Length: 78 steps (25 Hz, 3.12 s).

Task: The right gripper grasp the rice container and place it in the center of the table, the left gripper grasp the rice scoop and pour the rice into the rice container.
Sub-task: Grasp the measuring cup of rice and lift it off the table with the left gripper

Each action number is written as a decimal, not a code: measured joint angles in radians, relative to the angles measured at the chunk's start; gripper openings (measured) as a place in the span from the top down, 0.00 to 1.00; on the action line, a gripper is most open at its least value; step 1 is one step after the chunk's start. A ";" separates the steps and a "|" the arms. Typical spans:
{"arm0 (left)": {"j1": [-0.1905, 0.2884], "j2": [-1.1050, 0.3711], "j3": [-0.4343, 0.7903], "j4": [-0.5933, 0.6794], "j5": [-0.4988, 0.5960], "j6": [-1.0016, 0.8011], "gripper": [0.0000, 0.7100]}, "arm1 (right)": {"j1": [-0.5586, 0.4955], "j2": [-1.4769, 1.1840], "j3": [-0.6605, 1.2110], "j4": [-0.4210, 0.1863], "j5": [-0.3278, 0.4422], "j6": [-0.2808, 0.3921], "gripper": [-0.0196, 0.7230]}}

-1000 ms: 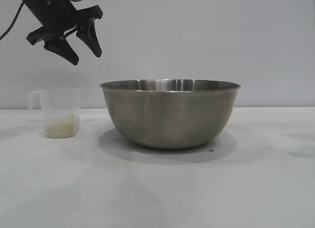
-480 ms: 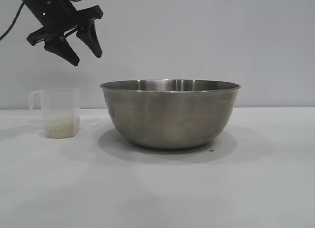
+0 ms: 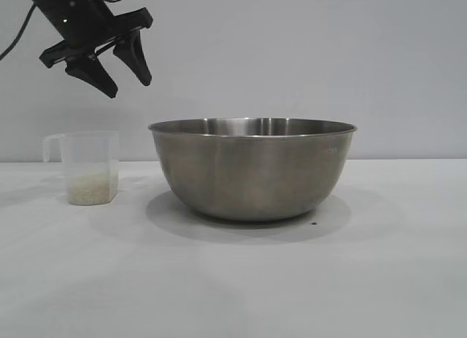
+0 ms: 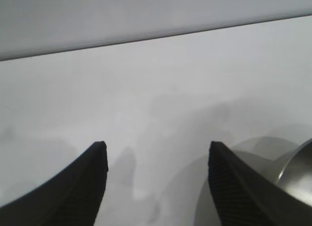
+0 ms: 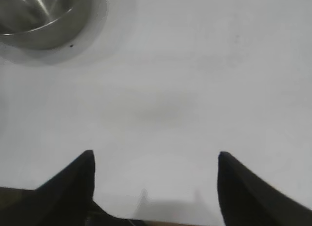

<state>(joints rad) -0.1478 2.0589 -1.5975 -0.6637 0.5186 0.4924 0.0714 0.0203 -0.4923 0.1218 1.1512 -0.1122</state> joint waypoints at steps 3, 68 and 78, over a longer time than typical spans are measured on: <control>0.000 0.000 0.000 0.002 0.013 0.000 0.44 | 0.000 -0.036 0.002 0.000 -0.002 0.000 0.37; -0.051 -0.741 1.028 0.050 -0.428 0.035 0.44 | 0.000 -0.037 0.002 0.000 -0.004 -0.004 0.37; -0.258 -0.743 1.332 0.058 -1.065 -0.026 0.44 | 0.000 -0.037 0.002 0.000 -0.004 -0.004 0.37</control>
<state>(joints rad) -0.4062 1.3160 -0.2655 -0.6057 -0.5462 0.4665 0.0714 -0.0169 -0.4898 0.1218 1.1468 -0.1160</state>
